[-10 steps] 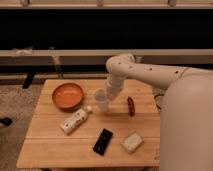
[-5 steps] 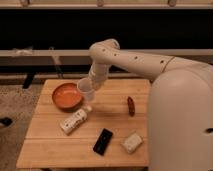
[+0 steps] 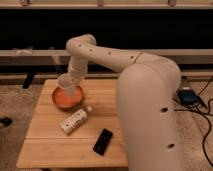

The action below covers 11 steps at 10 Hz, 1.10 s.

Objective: Place the ceramic cup in the ceramic bowl

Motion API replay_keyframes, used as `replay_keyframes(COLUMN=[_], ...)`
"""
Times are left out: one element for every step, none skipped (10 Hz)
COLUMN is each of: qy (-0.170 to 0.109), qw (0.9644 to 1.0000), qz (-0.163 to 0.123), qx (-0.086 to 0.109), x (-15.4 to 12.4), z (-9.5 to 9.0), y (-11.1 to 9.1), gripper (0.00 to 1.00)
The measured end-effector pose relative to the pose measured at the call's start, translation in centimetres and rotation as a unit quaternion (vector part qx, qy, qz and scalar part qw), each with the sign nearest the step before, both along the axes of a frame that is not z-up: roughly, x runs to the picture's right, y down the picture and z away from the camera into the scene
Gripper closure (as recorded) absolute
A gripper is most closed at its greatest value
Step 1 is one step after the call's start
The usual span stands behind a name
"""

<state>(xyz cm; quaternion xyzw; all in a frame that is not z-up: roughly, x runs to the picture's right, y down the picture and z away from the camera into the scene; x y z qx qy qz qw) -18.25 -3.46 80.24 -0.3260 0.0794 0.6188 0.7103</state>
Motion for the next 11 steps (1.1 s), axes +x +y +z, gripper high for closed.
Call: replay_keyframes(qy=[-0.004,-0.005,-0.003,0.002,0.009,0.015,0.022,0.026,0.029,0.034,0.038], qw=[1.0000,1.0000,1.0000,1.0000,0.9999,0.9999,0.9997,0.9996,0.9994,0.9992,0.9991], qz=[-0.005,-0.007,-0.007,-0.008,-0.008,-0.007,-0.008,-0.009,-0.009,-0.009,-0.008], qx=[0.003,0.004,0.004,0.002,0.000,-0.002,-0.006,-0.010,-0.013,-0.016,-0.018], x=[-1.8,-3.2,-3.9,-4.0,-3.8,-3.5,-3.1,-2.8,-2.4,-1.9,-1.7], z=[1.1,2.2,3.6,4.9,6.0,6.7,7.5,8.0,8.2,8.5,8.6], y=[-0.3,-0.4,-0.4,0.0,0.3,0.5,0.9,1.5,1.8,2.1,2.1], gripper=[0.98,0.90,0.79,0.69,0.57,0.48,0.39,0.28,0.22,0.20,0.20])
